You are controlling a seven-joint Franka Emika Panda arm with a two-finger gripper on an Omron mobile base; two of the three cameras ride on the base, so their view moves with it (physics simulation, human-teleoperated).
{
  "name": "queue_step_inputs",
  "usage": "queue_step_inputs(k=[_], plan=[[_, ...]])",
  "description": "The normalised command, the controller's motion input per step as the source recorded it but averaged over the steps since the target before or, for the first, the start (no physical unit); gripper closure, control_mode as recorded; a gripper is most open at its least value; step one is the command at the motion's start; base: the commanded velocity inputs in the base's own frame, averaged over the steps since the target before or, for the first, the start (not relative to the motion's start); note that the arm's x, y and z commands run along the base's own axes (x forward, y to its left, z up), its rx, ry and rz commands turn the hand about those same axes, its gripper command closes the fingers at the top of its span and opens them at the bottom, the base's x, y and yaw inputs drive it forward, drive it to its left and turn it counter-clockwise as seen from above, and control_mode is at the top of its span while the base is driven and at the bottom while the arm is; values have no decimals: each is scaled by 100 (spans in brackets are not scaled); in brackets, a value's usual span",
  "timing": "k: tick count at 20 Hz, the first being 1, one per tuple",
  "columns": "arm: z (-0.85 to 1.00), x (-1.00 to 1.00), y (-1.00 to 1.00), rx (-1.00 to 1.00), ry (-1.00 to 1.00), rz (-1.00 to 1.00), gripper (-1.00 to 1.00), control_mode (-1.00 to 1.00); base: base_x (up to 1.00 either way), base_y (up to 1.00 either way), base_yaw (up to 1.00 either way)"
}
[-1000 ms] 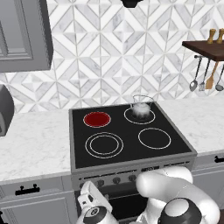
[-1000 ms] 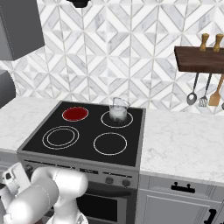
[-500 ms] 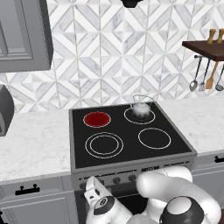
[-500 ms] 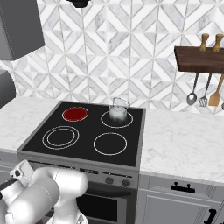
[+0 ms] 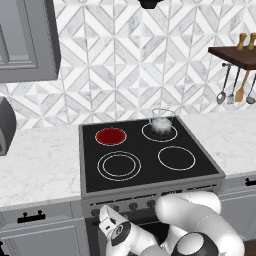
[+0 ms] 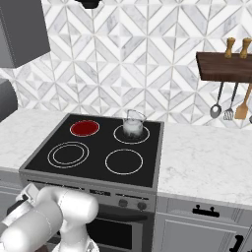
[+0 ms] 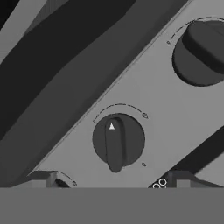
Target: Turn off the rear left burner of the stove.
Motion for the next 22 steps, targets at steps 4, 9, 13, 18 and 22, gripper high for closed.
queue_step_inputs(k=[4, 9, 13, 18, 22], plan=[[-14, 1, 19, -5, 0, 6, -100, -100, 0, 0, 0], [-2, 6, 3, 0, 0, 0, -100, -100, 0, 0, 0], [0, 9, 0, 0, 0, 0, -100, -100, 0, 0, 0], [0, 3, 0, 0, 0, 0, 100, -100, 0, 0, 0], [0, 0, 0, 0, 0, 0, 100, -100, 0, 0, 0]])
